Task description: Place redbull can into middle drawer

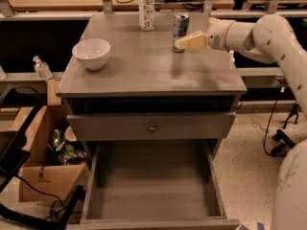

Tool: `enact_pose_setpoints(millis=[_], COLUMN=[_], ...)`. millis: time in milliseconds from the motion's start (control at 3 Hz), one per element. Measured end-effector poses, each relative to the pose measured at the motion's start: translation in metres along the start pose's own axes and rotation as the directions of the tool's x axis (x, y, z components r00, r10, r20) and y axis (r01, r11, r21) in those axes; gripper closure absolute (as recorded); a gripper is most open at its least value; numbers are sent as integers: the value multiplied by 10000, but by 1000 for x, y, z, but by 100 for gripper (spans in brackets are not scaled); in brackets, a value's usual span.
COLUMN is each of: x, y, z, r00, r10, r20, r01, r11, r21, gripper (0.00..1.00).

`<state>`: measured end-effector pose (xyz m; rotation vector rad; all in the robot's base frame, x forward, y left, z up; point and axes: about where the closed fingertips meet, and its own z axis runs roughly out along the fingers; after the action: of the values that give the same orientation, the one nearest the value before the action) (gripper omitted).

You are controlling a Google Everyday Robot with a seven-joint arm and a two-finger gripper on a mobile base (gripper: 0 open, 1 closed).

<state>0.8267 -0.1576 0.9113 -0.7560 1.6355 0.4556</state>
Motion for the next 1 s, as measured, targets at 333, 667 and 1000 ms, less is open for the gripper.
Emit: enact_pose_setpoints(millis=[333,667,1000], x=[9,7,4], y=[0,0,0], z=[27,62,77], r00=[9991,9955,9928], r10=[326,590,699], r20=[277,736,970], r01=[-324,-566,-659], r11=[9994,9978,9968], r21=[-101,-347,-443], gripper=[0,4,27])
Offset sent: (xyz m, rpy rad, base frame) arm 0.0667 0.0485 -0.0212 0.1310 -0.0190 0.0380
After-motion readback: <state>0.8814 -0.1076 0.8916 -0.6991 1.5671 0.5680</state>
